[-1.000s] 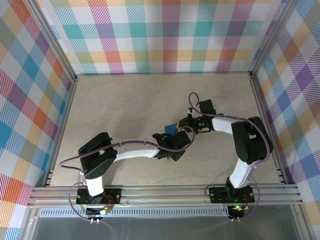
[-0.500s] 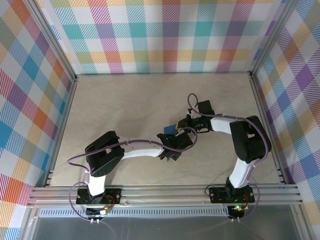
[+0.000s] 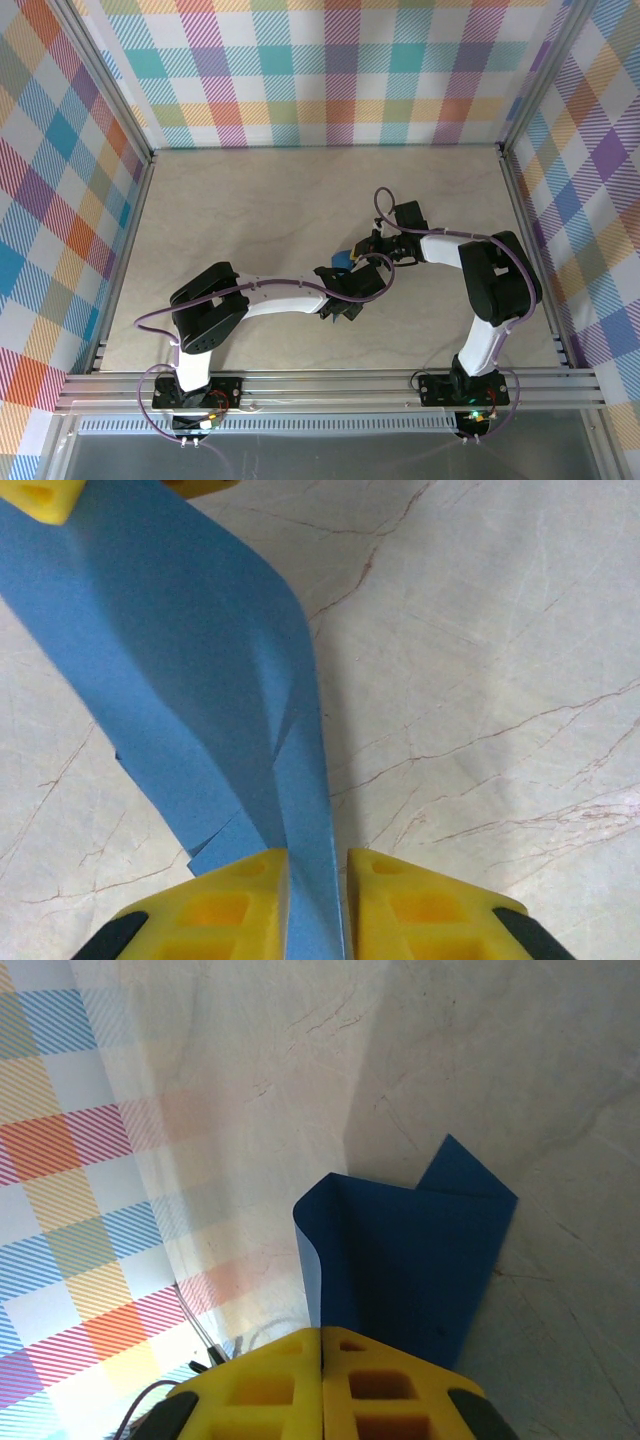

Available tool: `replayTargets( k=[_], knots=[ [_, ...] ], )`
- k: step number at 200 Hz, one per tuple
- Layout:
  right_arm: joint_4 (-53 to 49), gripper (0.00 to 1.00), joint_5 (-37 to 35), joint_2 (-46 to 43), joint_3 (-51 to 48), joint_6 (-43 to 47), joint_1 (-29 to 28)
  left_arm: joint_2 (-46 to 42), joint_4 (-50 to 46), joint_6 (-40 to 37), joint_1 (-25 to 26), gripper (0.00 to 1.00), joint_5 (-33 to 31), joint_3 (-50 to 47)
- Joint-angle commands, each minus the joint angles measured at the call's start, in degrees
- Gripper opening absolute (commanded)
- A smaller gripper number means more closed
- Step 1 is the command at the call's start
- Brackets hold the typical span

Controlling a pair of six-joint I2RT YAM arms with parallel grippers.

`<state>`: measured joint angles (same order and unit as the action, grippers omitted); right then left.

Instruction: Fold a paper plane with a square sheet of paper (fold left side to right side)

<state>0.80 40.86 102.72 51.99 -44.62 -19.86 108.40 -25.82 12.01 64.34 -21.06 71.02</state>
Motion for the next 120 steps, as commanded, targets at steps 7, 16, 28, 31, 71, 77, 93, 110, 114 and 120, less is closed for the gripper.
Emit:
replayTargets(
  k=[7, 16, 28, 31, 71, 77, 93, 110, 114, 120],
  knots=[
    [0.2, 0.09, -0.5, 0.6, 0.7, -0.3, -0.3, 0.5, -0.7, 0.8, 0.4, 0.19, -0.8, -0.3],
    [0.0, 0.09, -0.8, 0.6, 0.8, -0.2, -0.2, 0.5, -0.5, 1.0, 0.4, 0.17, -0.5, -0.6],
    [-0.6, 0.12, -1.2, 0.5, 1.1, 0.2, -0.2, 0.4, -0.1, 1.3, 0.4, 0.15, -0.1, -0.9],
    [-0.7, 0.12, -1.3, 0.5, 1.2, 0.3, -0.3, 0.4, 0.0, 1.4, 0.4, 0.14, 0.0, -1.0],
    [-3.3, 0.29, -4.5, -1.9, 1.7, 2.2, 1.0, -0.3, 1.6, 2.4, 0.1, 0.09, 1.2, -2.7],
    [-3.8, 0.30, -4.9, -2.4, 1.7, 2.5, 1.4, -0.4, 1.8, 2.4, 0.0, 0.08, 1.5, -2.9],
    [-5.2, 0.36, -6.3, -4.1, 1.4, 3.8, 3.3, -1.0, 2.7, 2.7, -0.4, 0.07, 2.3, -3.7],
    [-7.3, 0.42, -7.8, -6.0, 1.1, 5.5, 5.5, -2.3, 4.1, 2.9, -1.0, 0.06, 3.7, -4.7],
    [-8.0, 0.43, -8.1, -6.5, 0.9, 5.9, 6.2, -2.6, 4.4, 3.0, -1.1, 0.05, 3.9, -5.0],
    [-8.7, 0.45, -8.6, -7.2, 0.6, 6.6, 7.1, -3.1, 4.9, 3.1, -1.4, 0.04, 4.5, -5.4]
  ],
)
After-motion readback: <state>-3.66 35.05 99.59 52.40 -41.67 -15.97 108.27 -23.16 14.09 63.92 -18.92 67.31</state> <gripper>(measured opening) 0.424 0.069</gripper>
